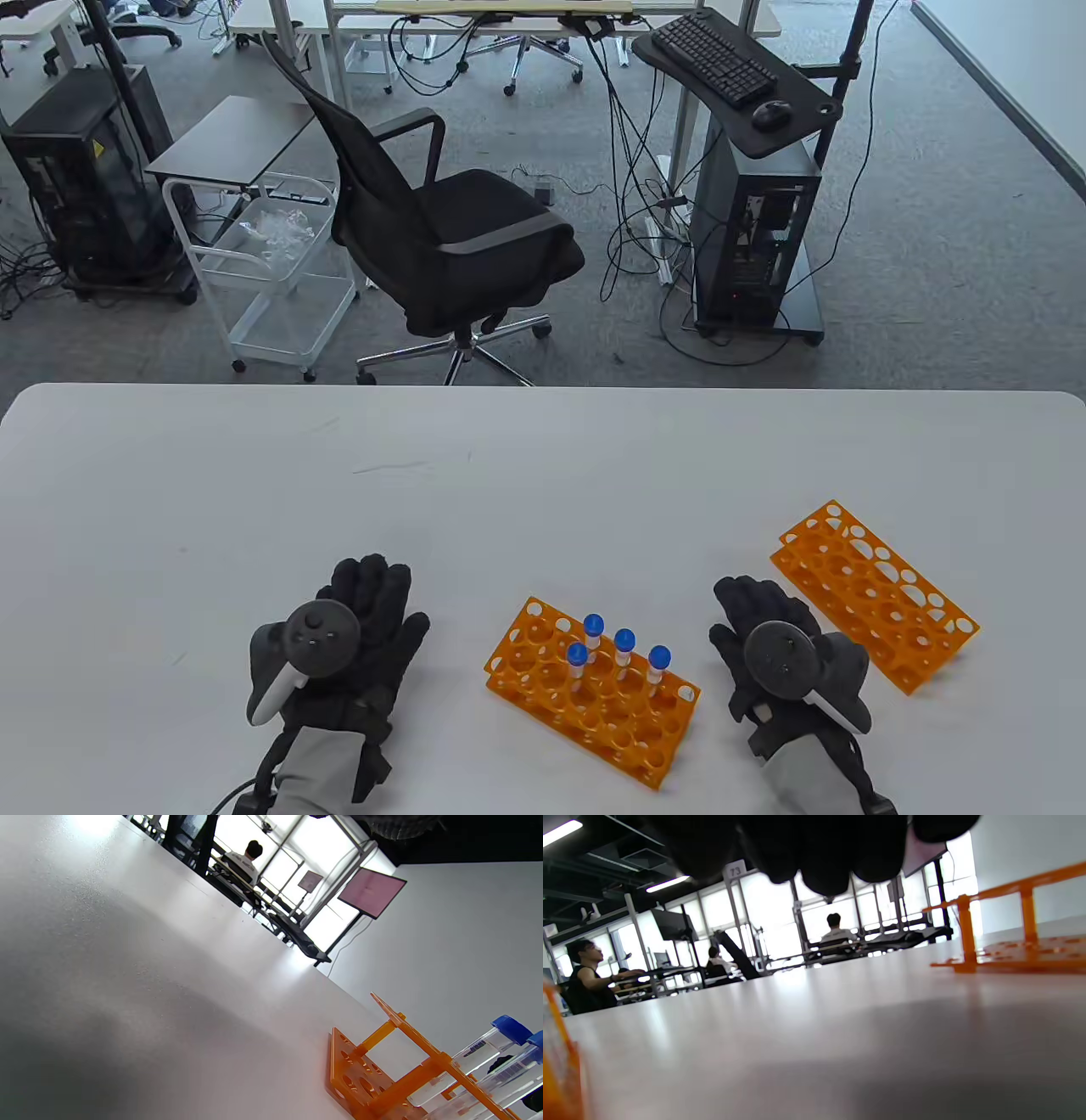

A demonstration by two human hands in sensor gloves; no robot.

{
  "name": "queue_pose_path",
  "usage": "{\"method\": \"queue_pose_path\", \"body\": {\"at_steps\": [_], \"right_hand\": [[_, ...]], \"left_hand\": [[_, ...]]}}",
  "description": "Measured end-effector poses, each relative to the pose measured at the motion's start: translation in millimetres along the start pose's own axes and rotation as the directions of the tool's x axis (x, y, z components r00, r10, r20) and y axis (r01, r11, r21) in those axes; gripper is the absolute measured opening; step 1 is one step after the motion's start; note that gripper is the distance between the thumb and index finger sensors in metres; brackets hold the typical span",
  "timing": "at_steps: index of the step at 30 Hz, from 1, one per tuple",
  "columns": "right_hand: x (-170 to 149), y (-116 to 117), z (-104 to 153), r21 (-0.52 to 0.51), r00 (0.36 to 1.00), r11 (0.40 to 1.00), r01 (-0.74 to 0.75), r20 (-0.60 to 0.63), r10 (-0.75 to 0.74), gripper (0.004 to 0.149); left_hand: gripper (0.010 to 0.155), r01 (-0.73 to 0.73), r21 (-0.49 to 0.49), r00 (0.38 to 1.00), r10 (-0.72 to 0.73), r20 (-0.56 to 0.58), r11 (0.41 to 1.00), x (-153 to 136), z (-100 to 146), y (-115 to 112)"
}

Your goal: Transfer 4 test tubes between racks (Right hand only)

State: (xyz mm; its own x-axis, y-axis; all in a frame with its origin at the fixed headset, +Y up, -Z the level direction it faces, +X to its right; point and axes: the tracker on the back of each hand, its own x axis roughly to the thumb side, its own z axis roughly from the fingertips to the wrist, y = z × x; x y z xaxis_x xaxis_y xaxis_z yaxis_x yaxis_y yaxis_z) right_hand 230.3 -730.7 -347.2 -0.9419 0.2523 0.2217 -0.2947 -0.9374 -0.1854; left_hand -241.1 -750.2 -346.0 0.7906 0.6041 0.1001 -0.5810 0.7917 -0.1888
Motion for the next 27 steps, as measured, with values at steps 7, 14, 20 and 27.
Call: {"method": "queue_pose_path", "body": {"at_steps": [7, 14, 20, 27], "right_hand": [[-0.5, -2.8, 0.1, -0.01, 1.0, 1.0, 0.014, -0.002, -0.015, 0.058], [0.7, -12.9, -0.3, -0.043, 0.998, 0.997, 0.06, 0.0, -0.06, 0.057], [1.9, -23.4, -1.0, -0.081, 0.997, 0.993, 0.082, 0.015, -0.081, 0.055], [8.8, -33.1, -10.3, -0.083, 0.989, 0.988, 0.133, 0.069, -0.127, 0.051]], "left_hand": [[0.067, 0.002, 0.008, 1.0, -0.002, 0.0, 1.0, 0.1, 0.2, 0.6], [0.067, -0.008, 0.003, 1.0, 0.008, 0.012, 1.0, 0.5, -0.6, 0.9], [0.067, -0.012, 0.016, 1.0, 0.012, 0.023, 1.0, 2.0, 0.5, 3.0], [0.067, -0.012, 0.018, 1.0, 0.012, 0.016, 1.0, 0.1, 0.4, 2.5]]}}
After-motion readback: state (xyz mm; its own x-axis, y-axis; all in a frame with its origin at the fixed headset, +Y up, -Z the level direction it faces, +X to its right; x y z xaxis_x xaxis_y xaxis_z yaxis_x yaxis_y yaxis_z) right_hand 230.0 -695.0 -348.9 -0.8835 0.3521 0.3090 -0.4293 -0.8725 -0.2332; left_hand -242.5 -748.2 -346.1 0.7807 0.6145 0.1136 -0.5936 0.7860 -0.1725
